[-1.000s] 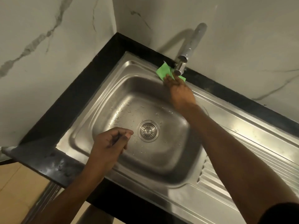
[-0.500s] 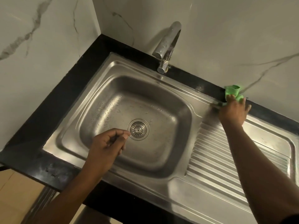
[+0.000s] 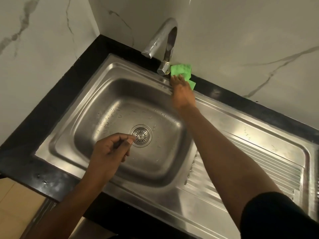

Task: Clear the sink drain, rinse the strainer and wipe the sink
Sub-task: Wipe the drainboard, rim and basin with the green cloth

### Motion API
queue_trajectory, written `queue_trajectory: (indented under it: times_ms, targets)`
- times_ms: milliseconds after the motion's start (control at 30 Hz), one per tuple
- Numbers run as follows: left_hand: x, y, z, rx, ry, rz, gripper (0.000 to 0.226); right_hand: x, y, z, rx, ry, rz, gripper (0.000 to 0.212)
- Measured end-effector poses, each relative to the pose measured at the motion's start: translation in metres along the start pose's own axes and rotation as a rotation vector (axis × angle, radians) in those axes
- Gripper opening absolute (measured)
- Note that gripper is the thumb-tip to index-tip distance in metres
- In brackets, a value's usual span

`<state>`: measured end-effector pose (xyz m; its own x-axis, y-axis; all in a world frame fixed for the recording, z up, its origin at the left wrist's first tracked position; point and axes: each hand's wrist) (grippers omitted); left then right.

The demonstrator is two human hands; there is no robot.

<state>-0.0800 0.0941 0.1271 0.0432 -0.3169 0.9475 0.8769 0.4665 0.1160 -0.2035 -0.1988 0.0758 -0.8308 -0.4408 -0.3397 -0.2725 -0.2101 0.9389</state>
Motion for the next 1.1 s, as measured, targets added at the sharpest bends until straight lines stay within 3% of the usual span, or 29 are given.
queue_trajectory:
  times_ms: [133,333,500,667,867,1033,1100]
  targets:
    - [0.001,-0.010,0.002,-0.006,-0.011,-0.008,0.026,0.076,0.025,0.026,-0.013,-0.069,0.082,0.061]
    - [-0.003,-0.036,0.004,-0.085,-0.033,-0.044,0.019,0.224,0.084,0.101,0.054,-0.400,0.115,0.073]
    - [-0.005,-0.058,0.010,-0.176,-0.046,-0.066,0.022,0.319,0.115,0.181,0.090,-0.655,0.101,0.065]
    - [-0.002,-0.073,0.019,-0.215,-0.059,-0.063,0.016,0.324,0.097,0.221,0.156,-0.757,0.070,0.067]
    - [0.005,-0.073,0.030,-0.241,-0.101,-0.068,0.017,0.329,0.111,0.256,0.111,-0.695,0.138,0.057]
    - [0.001,-0.064,0.042,-0.216,-0.072,-0.067,0.024,0.341,0.129,0.227,0.465,-0.959,-0.010,0.054]
    - [0.000,-0.063,0.046,-0.209,-0.061,-0.073,0.025,0.348,0.131,0.206,0.462,-1.017,-0.097,0.043]
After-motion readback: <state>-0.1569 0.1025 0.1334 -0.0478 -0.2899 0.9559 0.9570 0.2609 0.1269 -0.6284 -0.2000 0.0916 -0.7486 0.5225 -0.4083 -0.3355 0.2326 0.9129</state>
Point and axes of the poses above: each hand's wrist, its own z-axis away from the middle knuckle, its own y-axis out of the back of the hand, x = y × z, and after that the axes turned 1 degree about -y, right-handed
